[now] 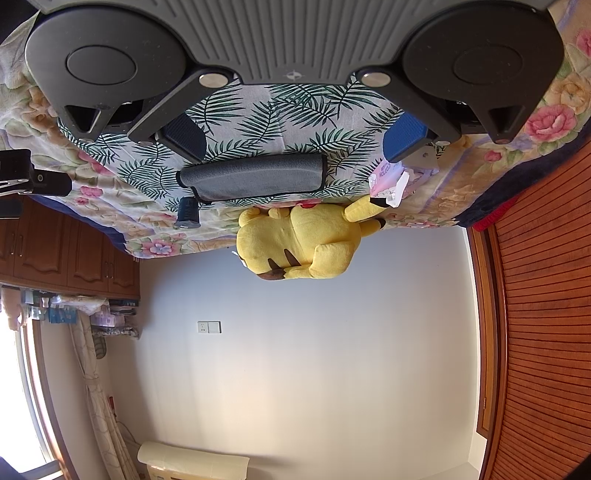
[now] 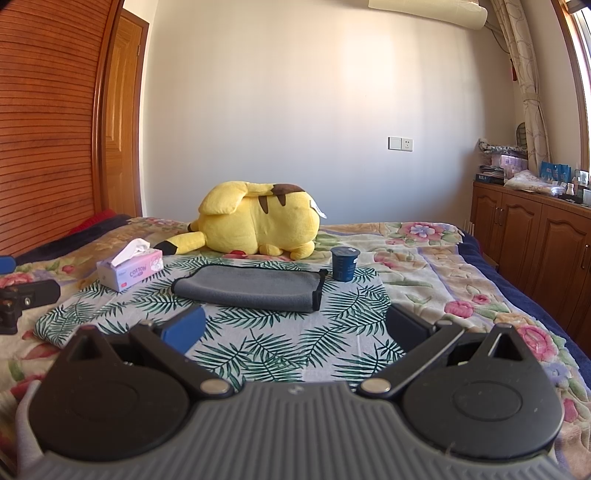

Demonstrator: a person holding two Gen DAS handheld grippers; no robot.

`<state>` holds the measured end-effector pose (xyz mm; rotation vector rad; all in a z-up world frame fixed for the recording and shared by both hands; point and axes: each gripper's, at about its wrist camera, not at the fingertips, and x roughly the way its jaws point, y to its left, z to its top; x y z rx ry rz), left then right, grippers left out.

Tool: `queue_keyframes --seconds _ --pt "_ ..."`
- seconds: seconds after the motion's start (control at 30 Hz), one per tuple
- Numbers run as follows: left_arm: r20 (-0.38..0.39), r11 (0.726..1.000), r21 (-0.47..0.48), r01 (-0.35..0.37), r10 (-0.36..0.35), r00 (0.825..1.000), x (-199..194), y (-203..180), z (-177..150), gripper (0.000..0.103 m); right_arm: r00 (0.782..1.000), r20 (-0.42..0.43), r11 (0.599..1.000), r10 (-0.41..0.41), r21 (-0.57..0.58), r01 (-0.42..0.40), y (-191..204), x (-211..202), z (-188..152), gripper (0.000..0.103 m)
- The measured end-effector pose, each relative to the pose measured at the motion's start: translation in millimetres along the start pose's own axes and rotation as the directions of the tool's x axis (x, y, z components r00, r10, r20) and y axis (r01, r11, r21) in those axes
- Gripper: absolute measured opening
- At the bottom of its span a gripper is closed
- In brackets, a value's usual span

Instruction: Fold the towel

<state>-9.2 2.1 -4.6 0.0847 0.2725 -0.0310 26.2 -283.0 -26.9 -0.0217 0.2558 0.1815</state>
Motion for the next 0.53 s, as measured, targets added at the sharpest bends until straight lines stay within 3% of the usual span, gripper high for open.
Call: queue_keyframes --seconds 0.53 --pt "-0.002 1.000 0.003 0.002 -0.002 1.000 -0.5 -1.3 0.2 0.087 1.000 -0.001 1.000 0.000 -0.001 0.000 0.1 0.1 -0.1 0.103"
